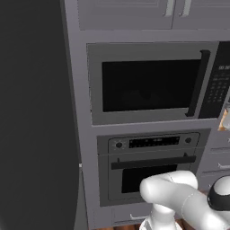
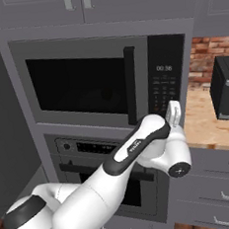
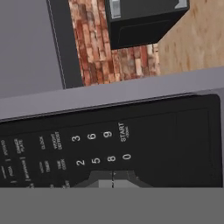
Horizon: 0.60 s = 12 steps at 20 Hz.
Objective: Transport the chicken drumstick from the fridge to the microwave and turn on the microwave.
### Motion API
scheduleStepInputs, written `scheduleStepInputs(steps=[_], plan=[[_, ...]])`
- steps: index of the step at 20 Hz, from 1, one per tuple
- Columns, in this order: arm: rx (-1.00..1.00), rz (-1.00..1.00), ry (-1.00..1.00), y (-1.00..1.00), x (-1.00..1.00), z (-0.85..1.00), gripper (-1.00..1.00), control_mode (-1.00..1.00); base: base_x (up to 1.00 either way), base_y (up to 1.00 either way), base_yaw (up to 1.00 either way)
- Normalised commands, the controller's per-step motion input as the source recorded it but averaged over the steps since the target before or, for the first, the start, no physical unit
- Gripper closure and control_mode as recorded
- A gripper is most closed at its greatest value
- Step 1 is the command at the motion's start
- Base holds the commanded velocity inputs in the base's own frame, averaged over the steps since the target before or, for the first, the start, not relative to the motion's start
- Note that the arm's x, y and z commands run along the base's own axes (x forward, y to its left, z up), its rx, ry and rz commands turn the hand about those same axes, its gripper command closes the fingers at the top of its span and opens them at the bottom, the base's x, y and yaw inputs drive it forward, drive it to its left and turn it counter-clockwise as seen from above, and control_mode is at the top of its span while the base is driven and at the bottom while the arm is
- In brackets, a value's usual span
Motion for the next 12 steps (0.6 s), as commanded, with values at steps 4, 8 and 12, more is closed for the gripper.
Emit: scheduleStepInputs(steps=[4, 8, 12], plan=[[0.0, 0.0, 0.0, -0.03, 0.09, 0.0, 1.0, -1.0, 0.0, 0.0, 0.0], [0.0, 0.0, 0.0, -0.02, 0.1, 0.0, 1.0, -1.0, 0.0, 0.0, 0.0], [0.0, 0.0, 0.0, -0.08, 0.1, 0.0, 1.0, -1.0, 0.0, 0.0, 0.0]])
